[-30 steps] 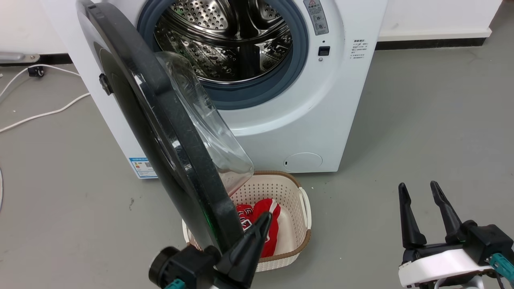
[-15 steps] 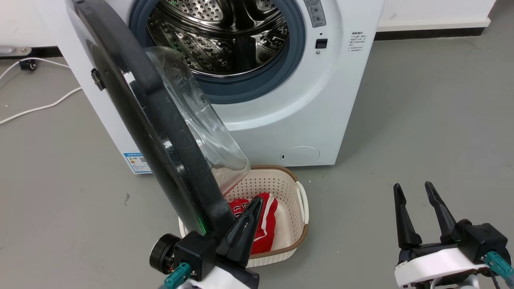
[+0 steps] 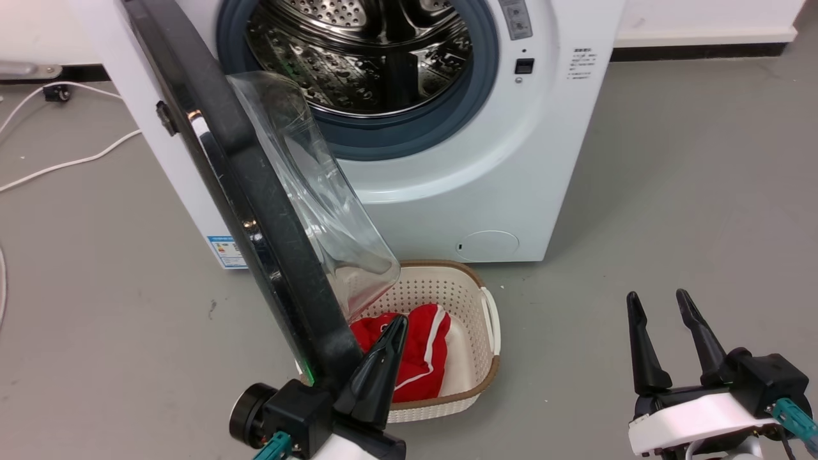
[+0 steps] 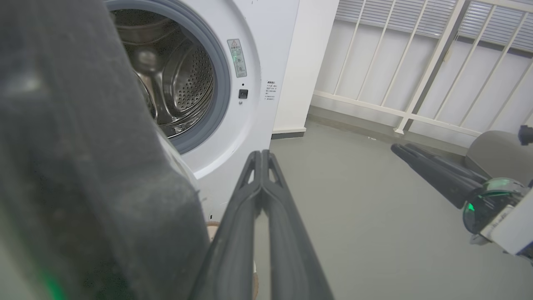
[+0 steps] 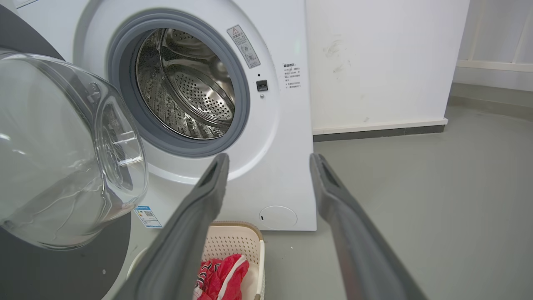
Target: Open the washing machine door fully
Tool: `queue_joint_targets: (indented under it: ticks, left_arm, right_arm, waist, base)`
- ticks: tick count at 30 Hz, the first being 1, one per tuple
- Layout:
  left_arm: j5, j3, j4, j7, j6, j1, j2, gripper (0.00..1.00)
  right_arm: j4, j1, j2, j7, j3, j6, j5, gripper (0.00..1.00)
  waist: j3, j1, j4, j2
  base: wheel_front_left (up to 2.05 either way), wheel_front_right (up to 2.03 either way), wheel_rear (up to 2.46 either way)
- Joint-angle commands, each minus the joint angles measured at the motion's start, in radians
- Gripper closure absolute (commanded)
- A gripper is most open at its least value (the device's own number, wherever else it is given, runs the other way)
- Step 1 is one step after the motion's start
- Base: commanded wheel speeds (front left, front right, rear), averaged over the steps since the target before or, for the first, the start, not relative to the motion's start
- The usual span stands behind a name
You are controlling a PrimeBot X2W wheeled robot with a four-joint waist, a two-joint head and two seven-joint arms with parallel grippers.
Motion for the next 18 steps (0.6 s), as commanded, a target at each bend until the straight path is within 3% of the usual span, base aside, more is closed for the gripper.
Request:
queue_joint_targets:
  ticks: [1,18]
  left_arm:
    - [0.005,0.039,0.006,0.001,0.026,0.015,0.027,1.00]
    - [-0.006,0.058,-0.067,0.001,0.092,0.143,0.043,1.00]
  right_arm:
    - [0.000,-0.006,0.003,0.000,-0.001,0.000,0.000,0.00]
    - [-0.038,0.019,0.003,0.032,-0.008,0.000,-0.017,0.00]
  waist:
    - [-0.002,0.0000,0.019,-0.0001]
    - [-0.008,0.0000,0.305,-0.0001]
  base:
    - [0.00,0.00,0.00]
    - [0.00,0.00,0.00]
